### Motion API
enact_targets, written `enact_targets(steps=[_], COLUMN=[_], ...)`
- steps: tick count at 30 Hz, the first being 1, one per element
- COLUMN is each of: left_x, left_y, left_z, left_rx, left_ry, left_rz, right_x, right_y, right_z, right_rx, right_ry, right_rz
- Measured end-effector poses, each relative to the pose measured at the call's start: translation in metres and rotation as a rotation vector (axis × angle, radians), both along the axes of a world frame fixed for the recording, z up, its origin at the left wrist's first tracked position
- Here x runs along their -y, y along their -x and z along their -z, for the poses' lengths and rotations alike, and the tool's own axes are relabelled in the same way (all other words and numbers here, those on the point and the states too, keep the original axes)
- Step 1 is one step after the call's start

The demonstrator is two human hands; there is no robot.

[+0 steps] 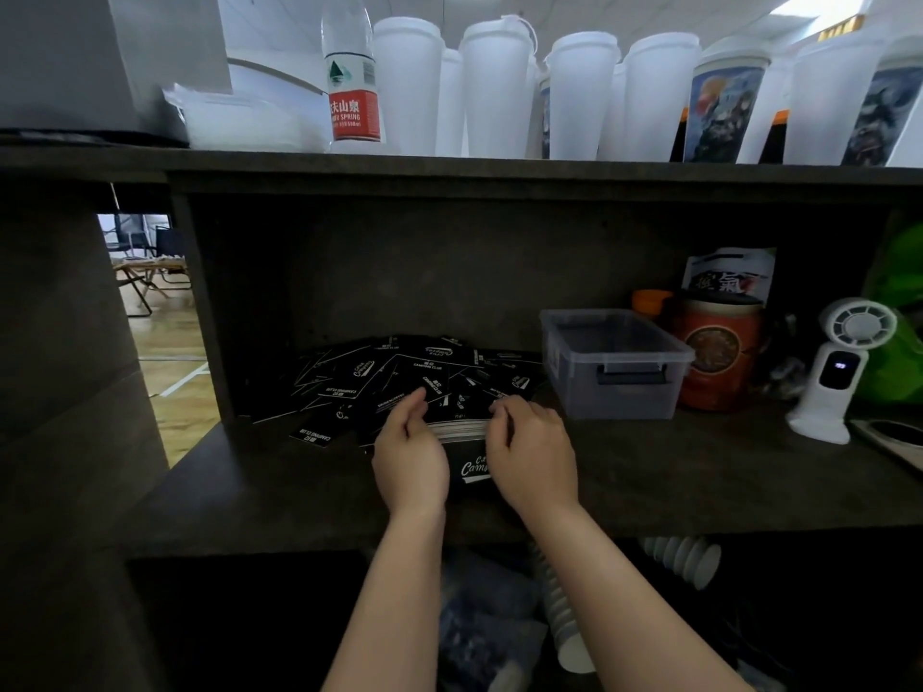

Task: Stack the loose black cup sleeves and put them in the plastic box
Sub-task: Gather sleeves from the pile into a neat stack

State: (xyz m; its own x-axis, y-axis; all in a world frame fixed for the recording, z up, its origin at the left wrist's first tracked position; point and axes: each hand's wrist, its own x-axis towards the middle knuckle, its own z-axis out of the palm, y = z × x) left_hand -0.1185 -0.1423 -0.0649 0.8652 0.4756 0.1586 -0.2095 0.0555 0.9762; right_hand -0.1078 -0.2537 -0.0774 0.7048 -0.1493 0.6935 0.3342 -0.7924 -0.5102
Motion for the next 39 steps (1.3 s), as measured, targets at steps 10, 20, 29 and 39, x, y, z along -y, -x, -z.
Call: enact_targets(steps=[10,20,29,39], left_x=[-0.006,-0.006,-0.087,-0.121], left_y=[-0.001,0.0,-0.056,-0.131], left_z=[0.002,0.005,-0.028,0.003], left_rx=[0.004,0.091,0.275,-0.564], left_ry=[0.048,-0.114,-0.654,-1.043], left_rz=[0.113,0.12,0.045,-0.25], right_x=[-0.009,-0.011,-0.011,-0.01], right_y=[-0.003,-0.004,-0.003,-0.001], right_z=[0.003,0.006,0.008,0.008], right_rx=[0.003,0.038,0.057,0.037], right_ry=[-0.098,-0.04,-0.059,-0.045], right_rz=[0.083,0.166,0.155,0.148])
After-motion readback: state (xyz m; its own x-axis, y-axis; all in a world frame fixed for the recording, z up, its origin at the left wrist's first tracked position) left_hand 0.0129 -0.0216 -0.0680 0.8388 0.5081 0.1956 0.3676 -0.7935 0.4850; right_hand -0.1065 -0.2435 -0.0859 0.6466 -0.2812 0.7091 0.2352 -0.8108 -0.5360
